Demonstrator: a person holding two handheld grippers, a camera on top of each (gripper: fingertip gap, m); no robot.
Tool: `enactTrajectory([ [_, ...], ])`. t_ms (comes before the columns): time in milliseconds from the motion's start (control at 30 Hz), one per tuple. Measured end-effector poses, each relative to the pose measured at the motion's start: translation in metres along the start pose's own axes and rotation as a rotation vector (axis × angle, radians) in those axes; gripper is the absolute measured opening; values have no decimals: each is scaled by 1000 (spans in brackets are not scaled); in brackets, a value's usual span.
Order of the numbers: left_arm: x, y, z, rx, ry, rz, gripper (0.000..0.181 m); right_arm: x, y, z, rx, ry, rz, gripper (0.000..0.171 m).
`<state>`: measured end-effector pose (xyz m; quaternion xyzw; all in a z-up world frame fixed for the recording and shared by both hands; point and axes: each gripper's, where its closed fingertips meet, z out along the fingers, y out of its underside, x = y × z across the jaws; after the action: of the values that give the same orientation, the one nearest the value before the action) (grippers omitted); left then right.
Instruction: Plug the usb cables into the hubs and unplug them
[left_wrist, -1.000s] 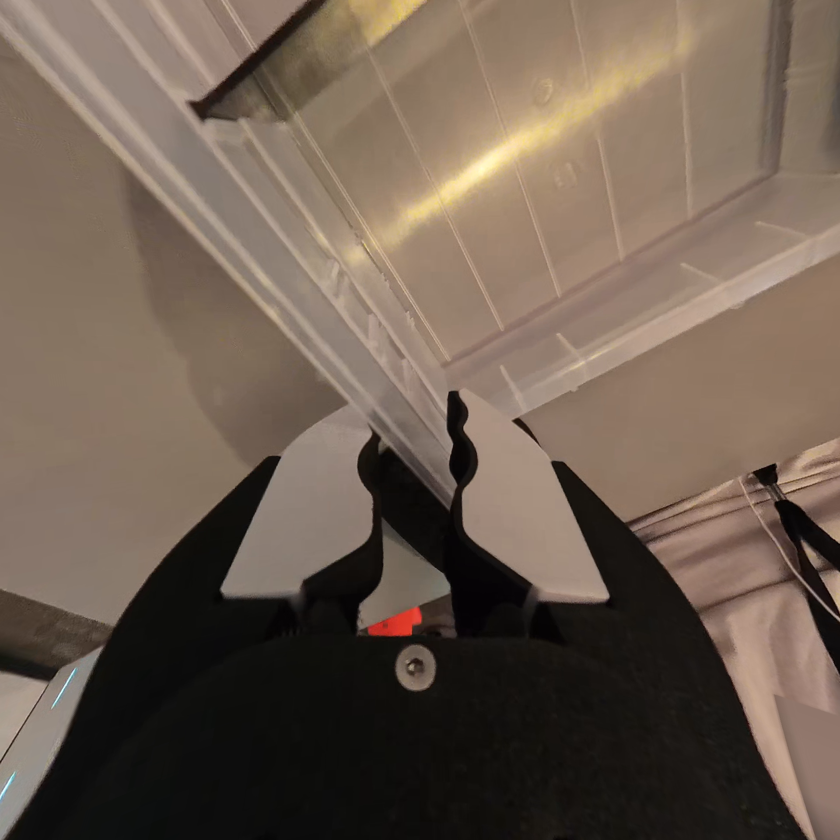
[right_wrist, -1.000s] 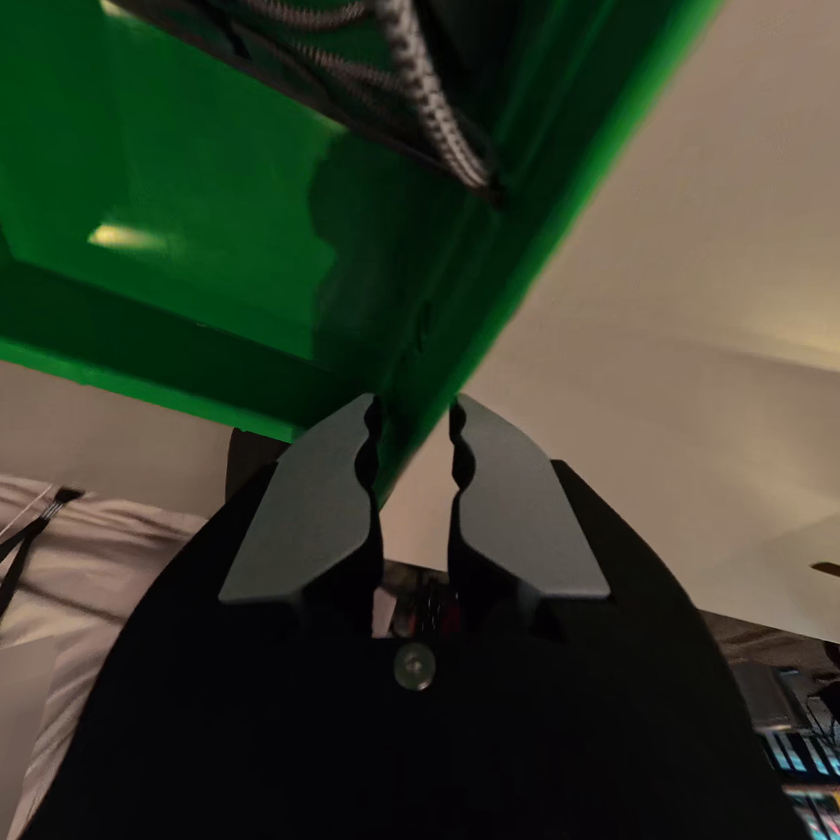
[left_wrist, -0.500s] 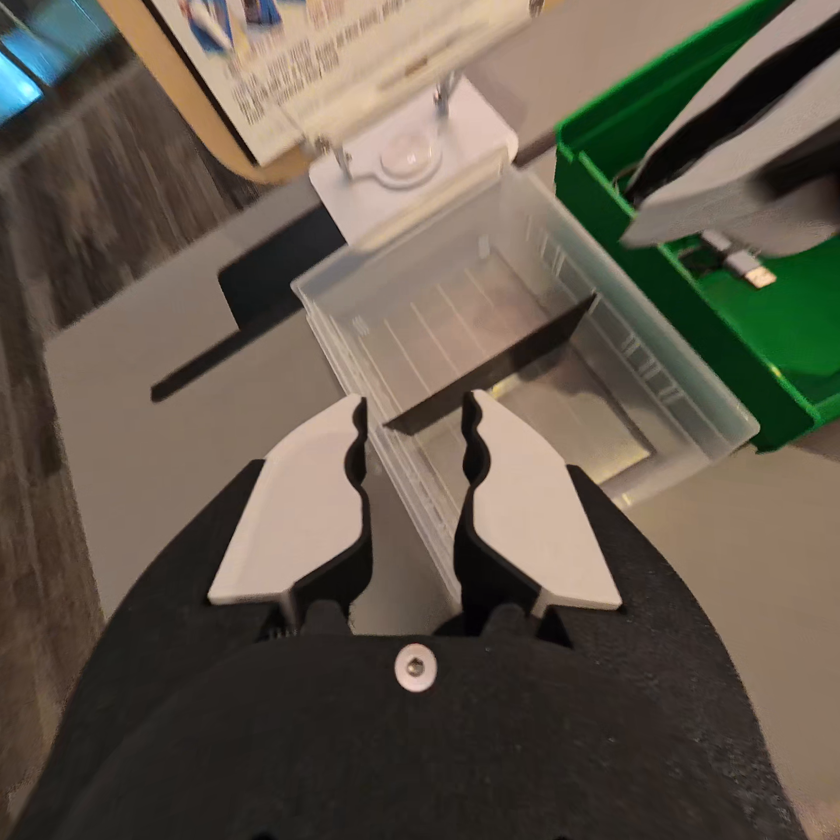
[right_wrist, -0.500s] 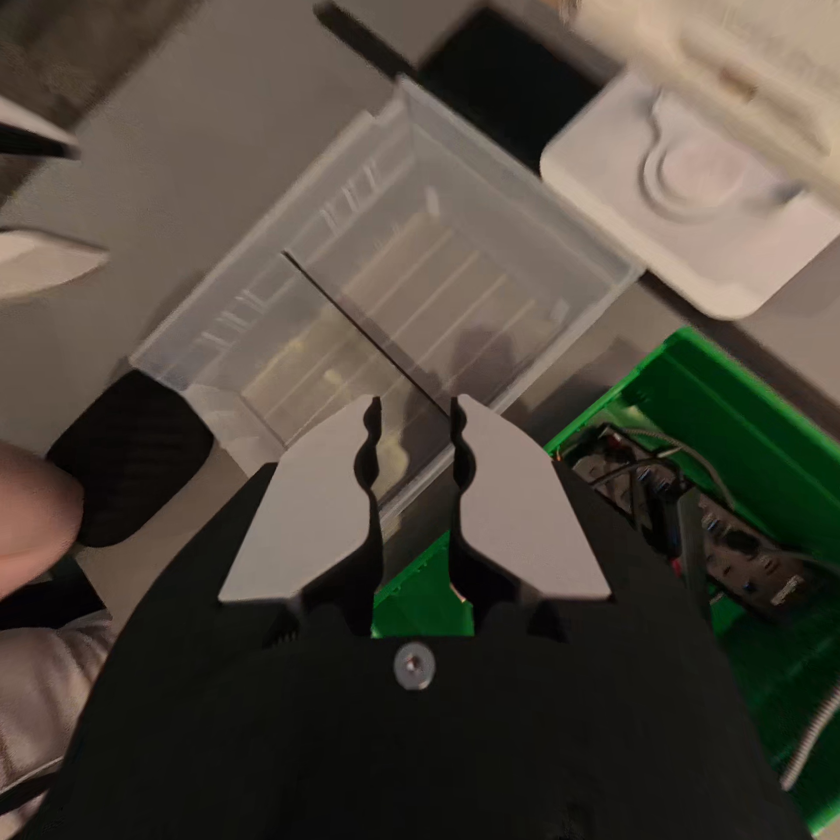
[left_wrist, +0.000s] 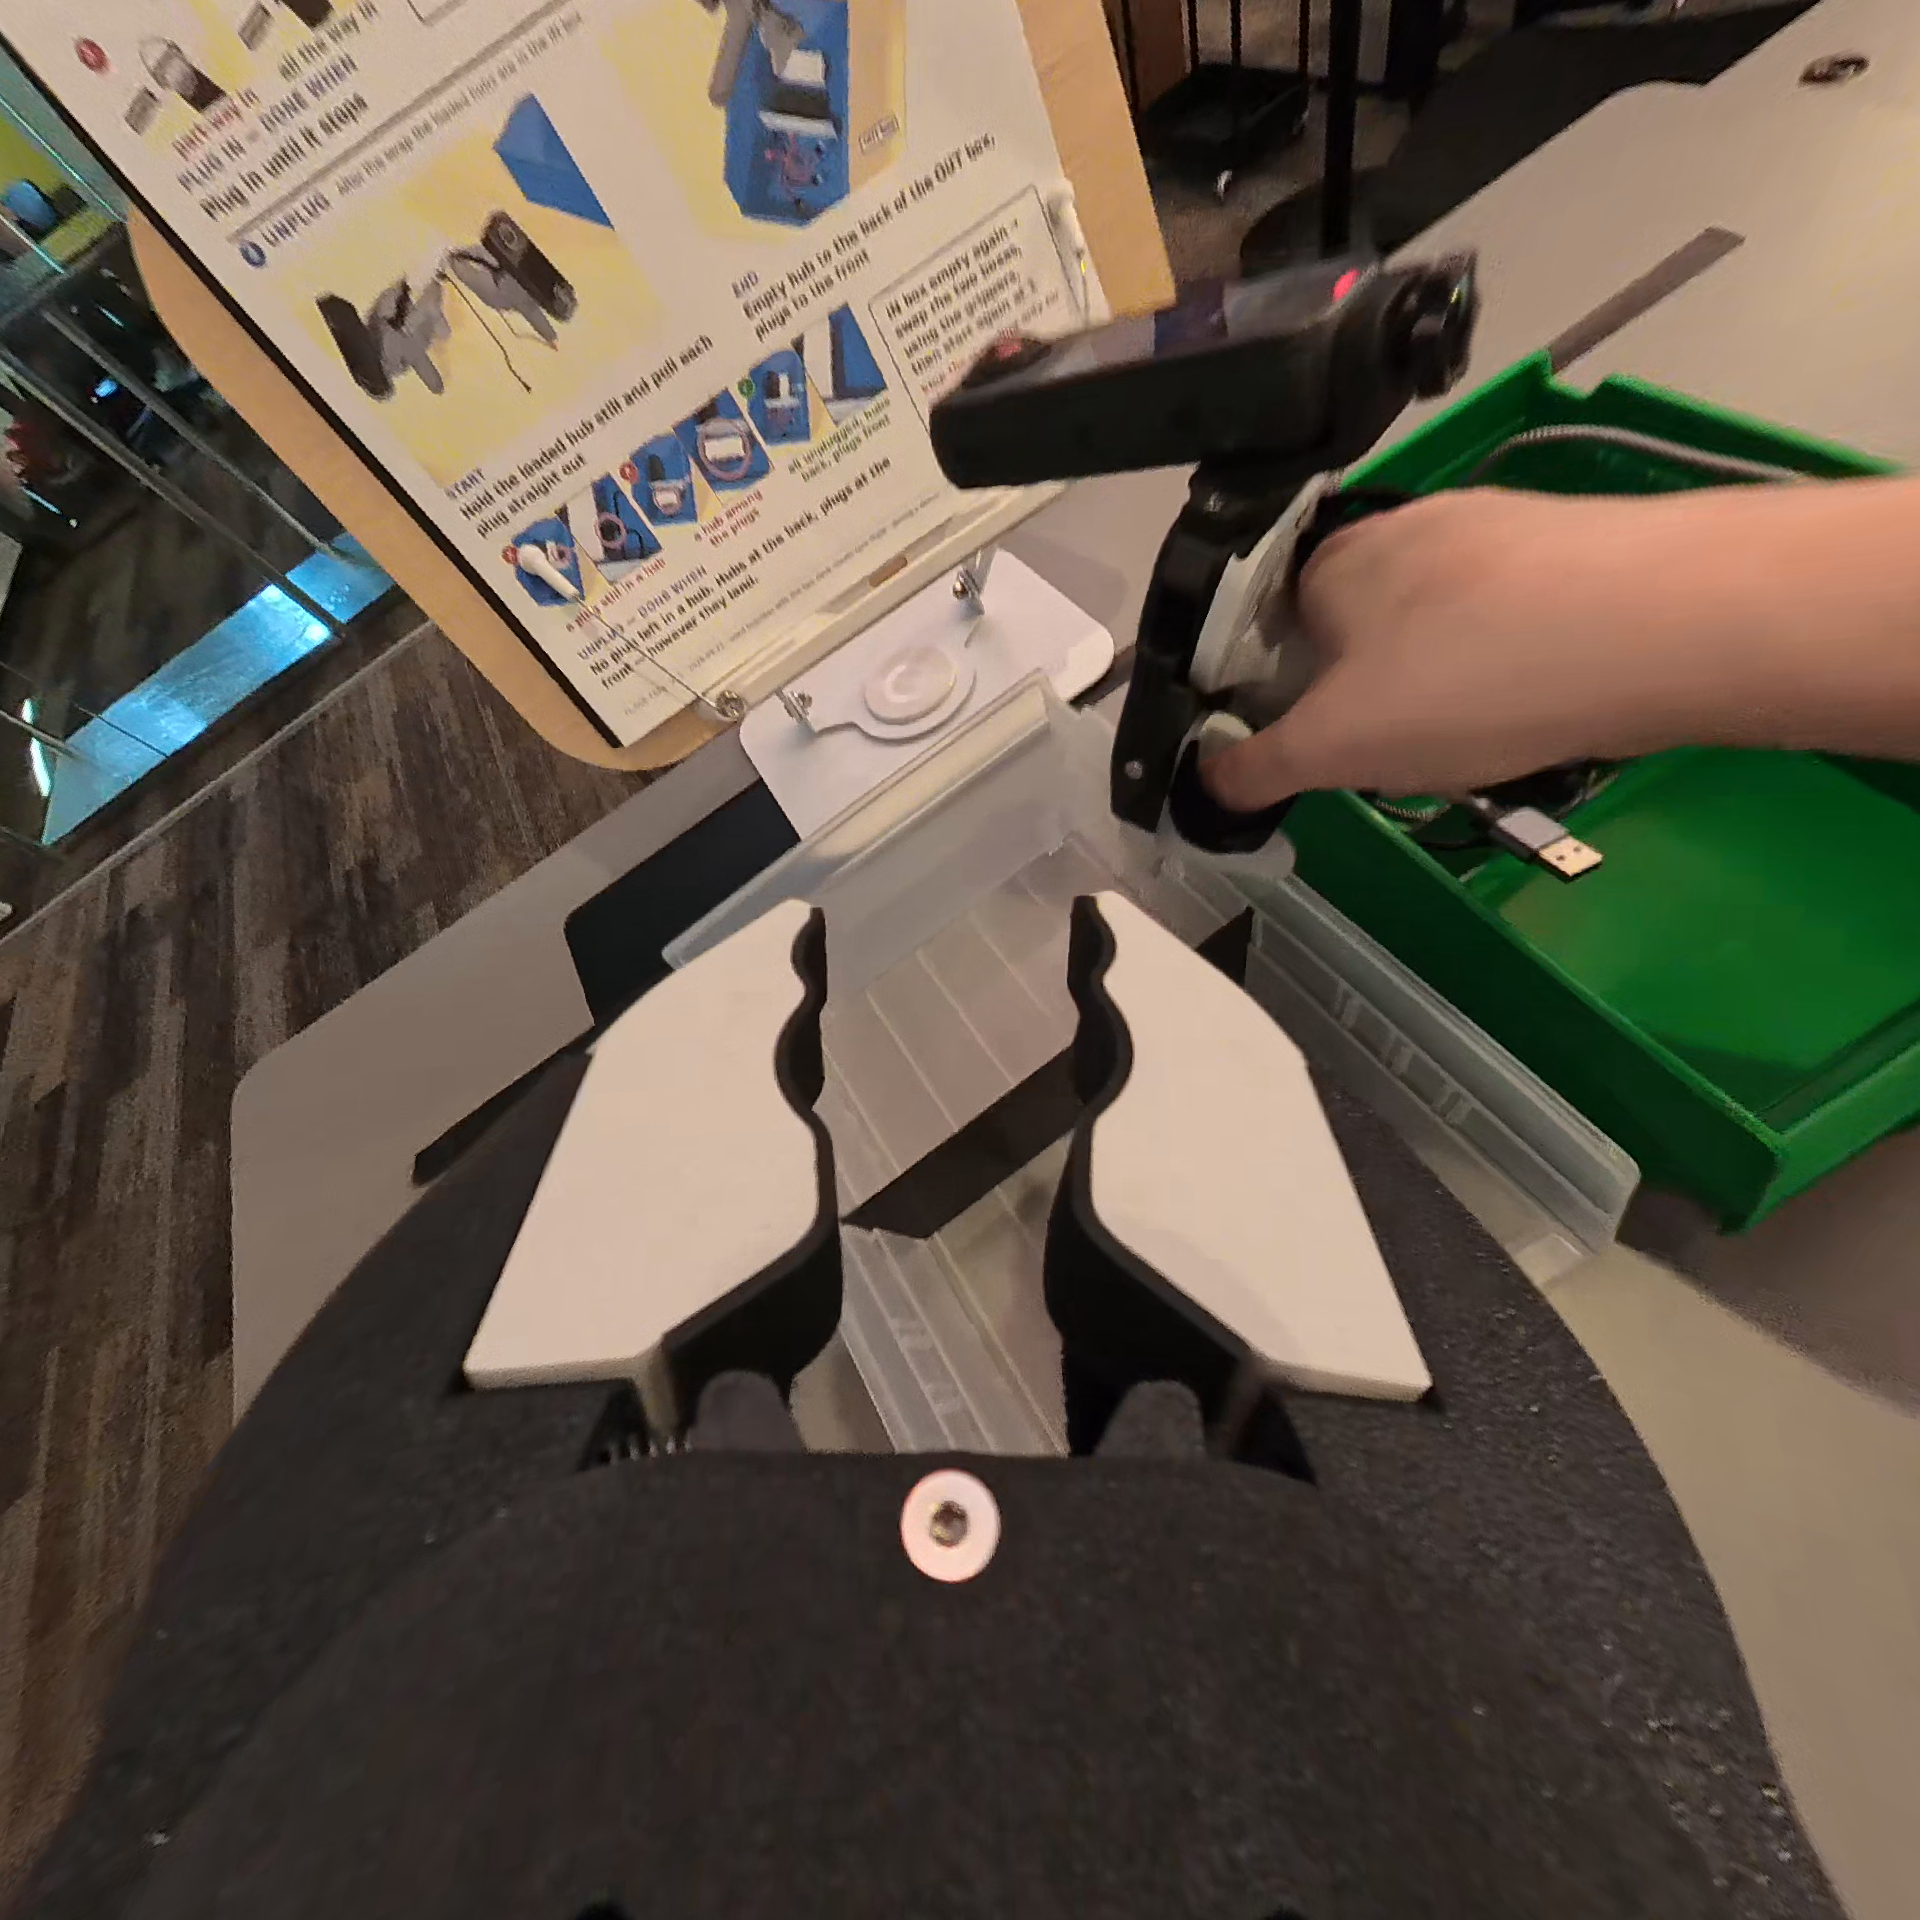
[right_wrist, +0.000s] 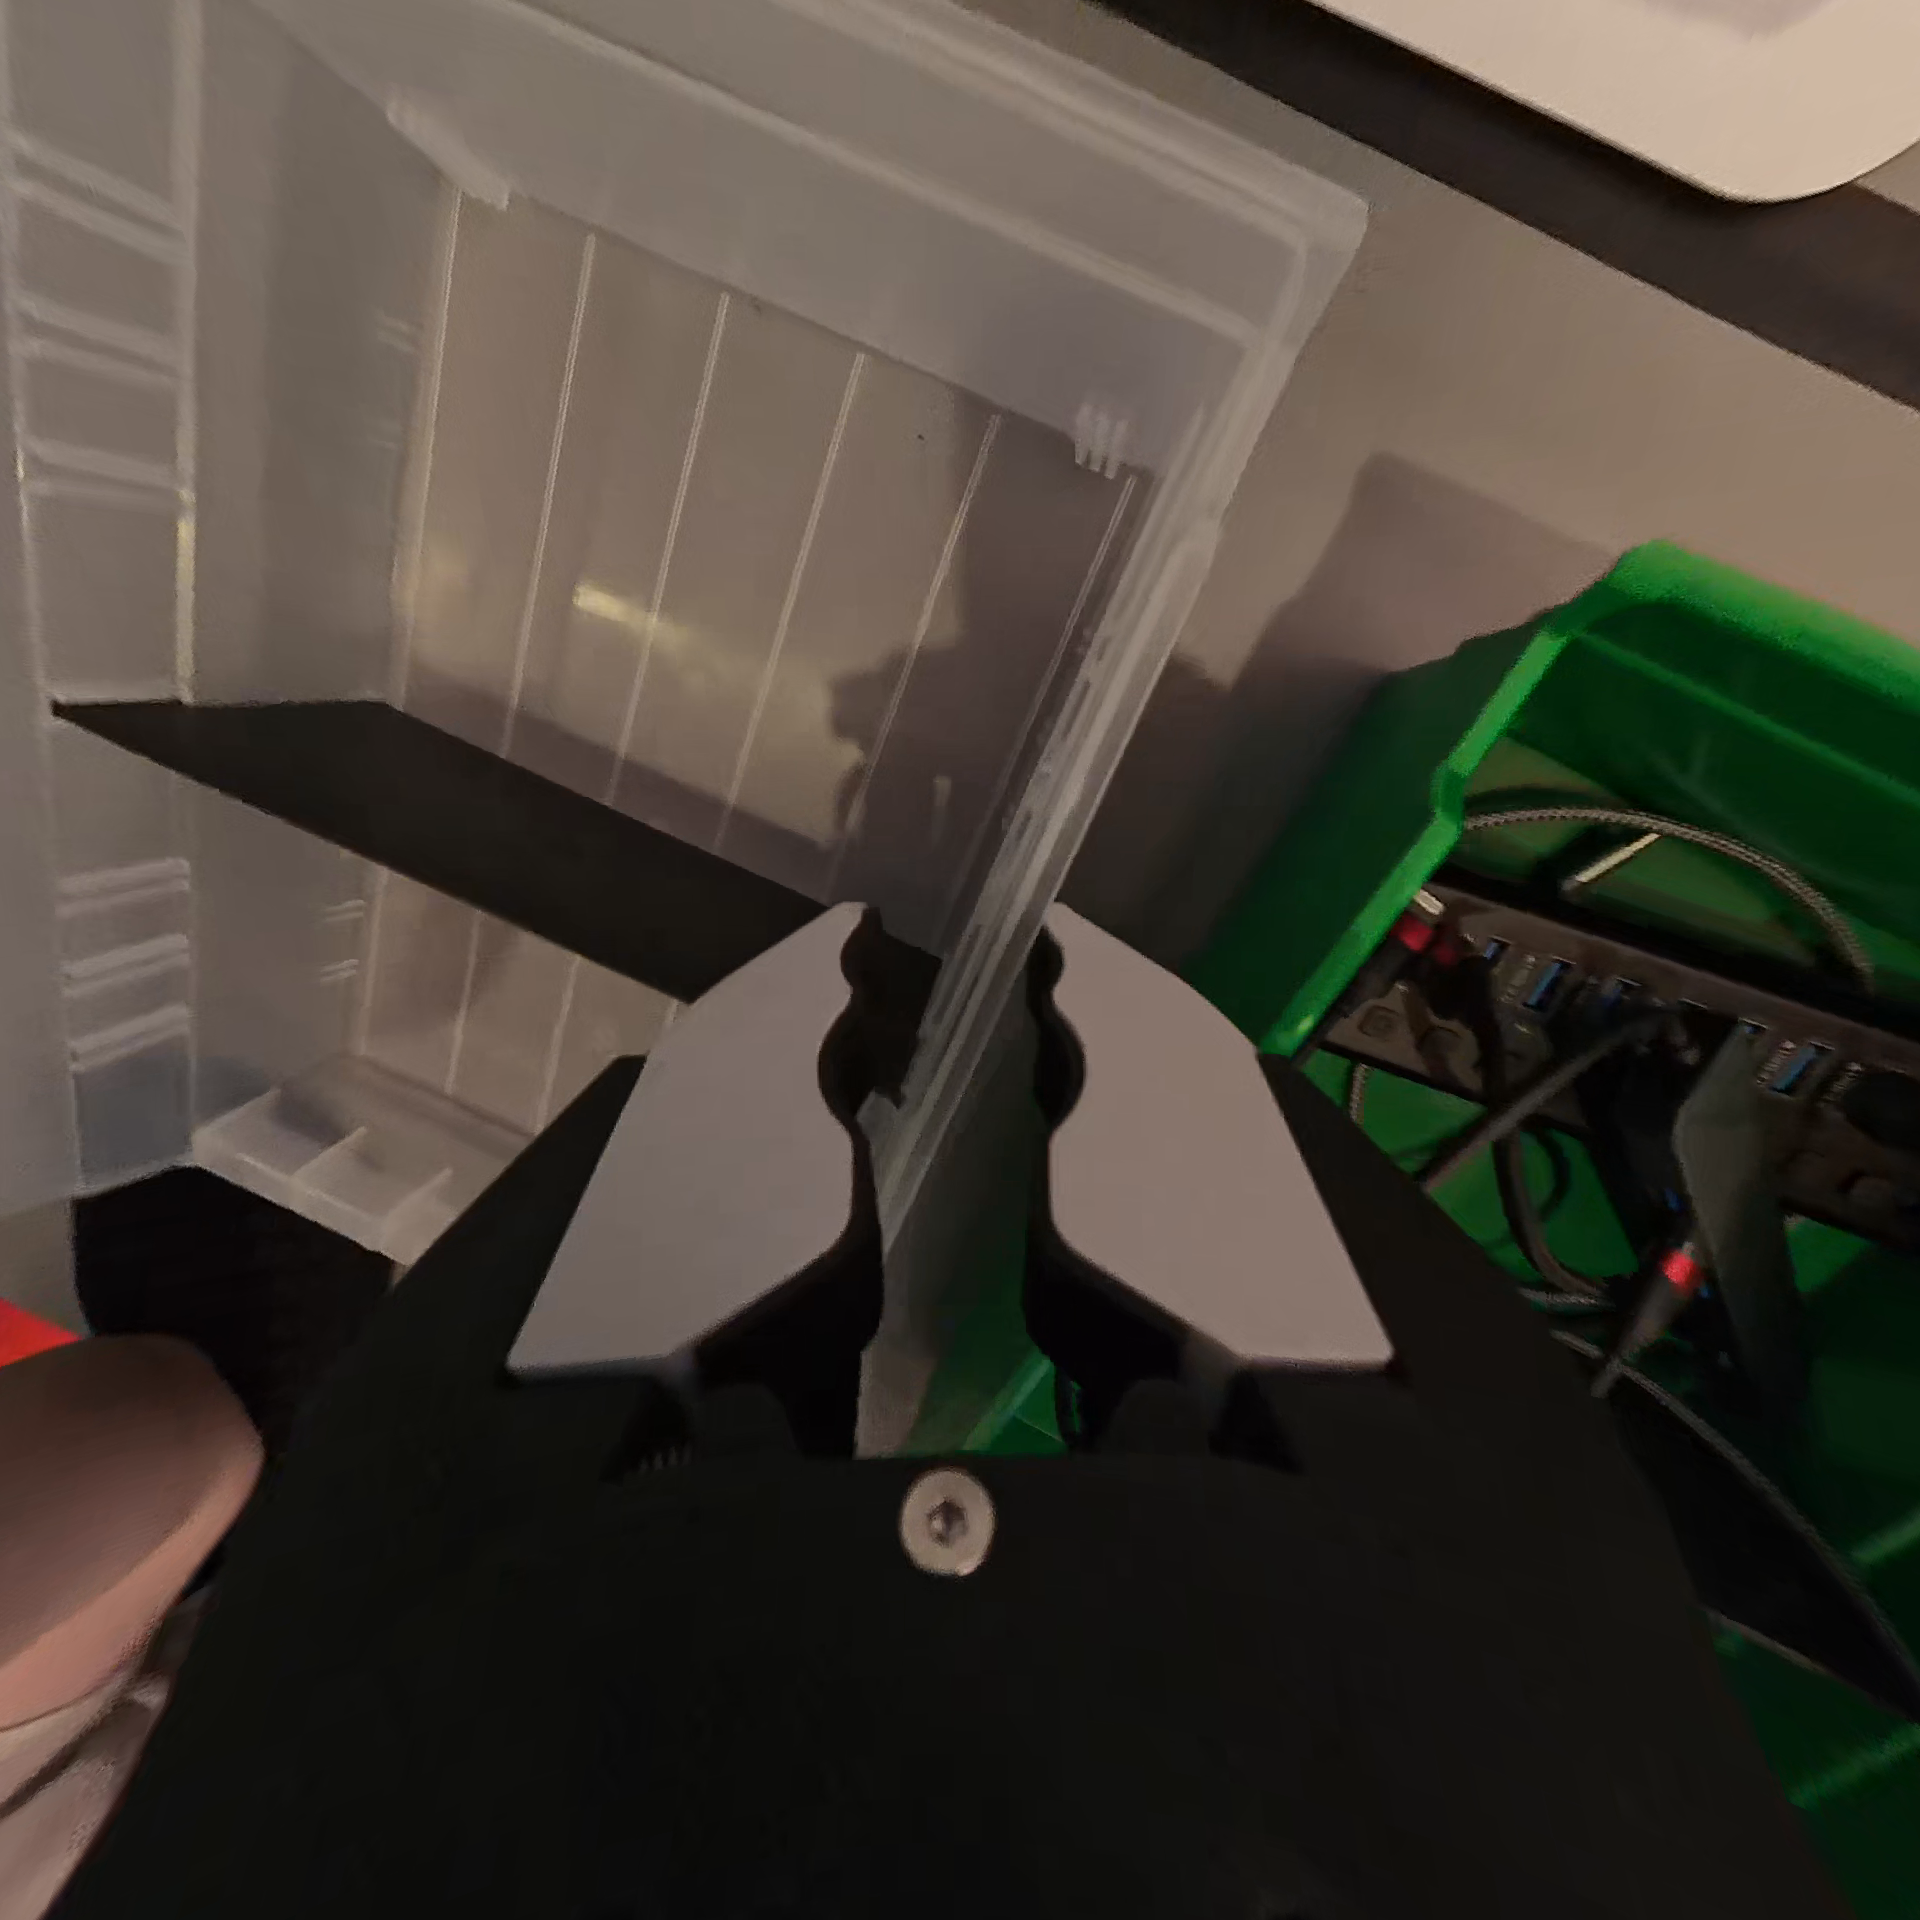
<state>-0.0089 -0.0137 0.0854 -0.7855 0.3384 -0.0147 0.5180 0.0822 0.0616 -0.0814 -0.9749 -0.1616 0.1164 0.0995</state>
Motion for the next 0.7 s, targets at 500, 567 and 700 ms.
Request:
enactTrajectory([
  [500,-13,-10,-6,86,-80,-12,46,0,-14,46,-110,-18,70,9],
  [567,-9,-11,-8,88,-58,-18,46,-1,-16,45,-113,-29,92,9],
  [700,-5,-18,-38,124,-54,-28,41,-20,-25,30,-132,-75,94,9],
])
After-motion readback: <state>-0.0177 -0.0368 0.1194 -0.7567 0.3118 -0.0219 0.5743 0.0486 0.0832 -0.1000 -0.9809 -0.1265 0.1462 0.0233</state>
